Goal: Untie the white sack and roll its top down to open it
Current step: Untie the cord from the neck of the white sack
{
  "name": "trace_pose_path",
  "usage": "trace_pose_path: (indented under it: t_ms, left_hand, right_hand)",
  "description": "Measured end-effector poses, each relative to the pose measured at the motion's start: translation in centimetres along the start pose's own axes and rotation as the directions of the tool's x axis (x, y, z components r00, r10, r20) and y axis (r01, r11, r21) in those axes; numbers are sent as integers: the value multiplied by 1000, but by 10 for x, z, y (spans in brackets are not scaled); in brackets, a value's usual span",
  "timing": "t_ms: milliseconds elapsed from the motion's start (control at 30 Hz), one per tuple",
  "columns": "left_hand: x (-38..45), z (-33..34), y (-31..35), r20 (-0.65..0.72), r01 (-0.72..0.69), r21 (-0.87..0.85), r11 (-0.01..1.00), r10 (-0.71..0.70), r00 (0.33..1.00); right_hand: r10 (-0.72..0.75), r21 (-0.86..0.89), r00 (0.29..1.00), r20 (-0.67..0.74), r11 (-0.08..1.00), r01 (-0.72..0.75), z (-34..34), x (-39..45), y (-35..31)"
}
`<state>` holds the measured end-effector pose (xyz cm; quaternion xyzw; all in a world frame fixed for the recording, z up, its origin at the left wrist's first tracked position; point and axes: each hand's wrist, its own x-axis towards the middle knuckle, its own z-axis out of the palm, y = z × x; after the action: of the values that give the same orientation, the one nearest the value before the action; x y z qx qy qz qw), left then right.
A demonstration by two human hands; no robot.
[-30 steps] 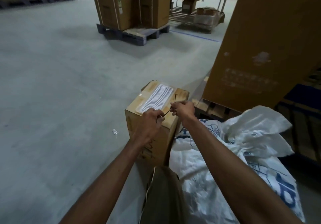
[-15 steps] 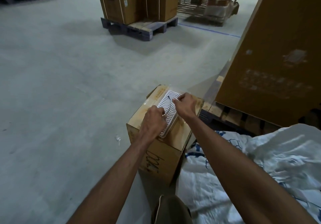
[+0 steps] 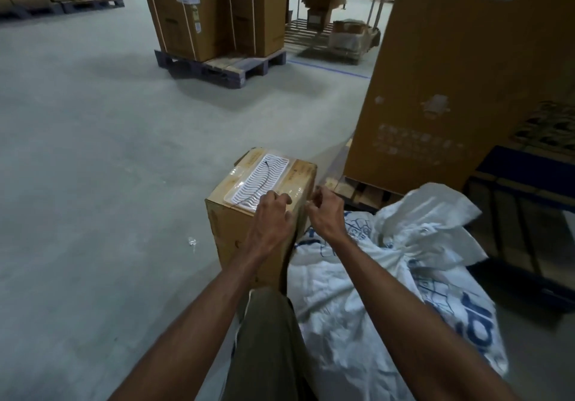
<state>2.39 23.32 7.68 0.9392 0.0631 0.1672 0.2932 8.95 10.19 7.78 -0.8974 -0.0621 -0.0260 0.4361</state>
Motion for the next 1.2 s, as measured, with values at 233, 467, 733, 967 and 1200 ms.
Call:
trace_pose_path:
  t_ms: [233,467,733,967,1200]
  left_hand:
    - [-88,32,68,130,-131,-13,991,131,983]
    - [-122,72,119,313,-190,-54,980,197,929]
    - [-94,146,127,445,-182,-133,974,222,867]
    - [-59,212,112,370,-121,-268,956,218,903]
    - [-35,251,137,374,-114,-85,990,137,917]
  right_hand:
    - [-48,-131,991,-123,991,32,-73,-112,60]
    - [109,-112,964,-243,984,-139,-132,-162,131]
    - [278,-23,929,-245,956,-292,-154,-143,189]
    - [438,132,883,-169,898,-420,-140,-108,238]
    - [559,302,824,-91,804,-512,-122,-61,248]
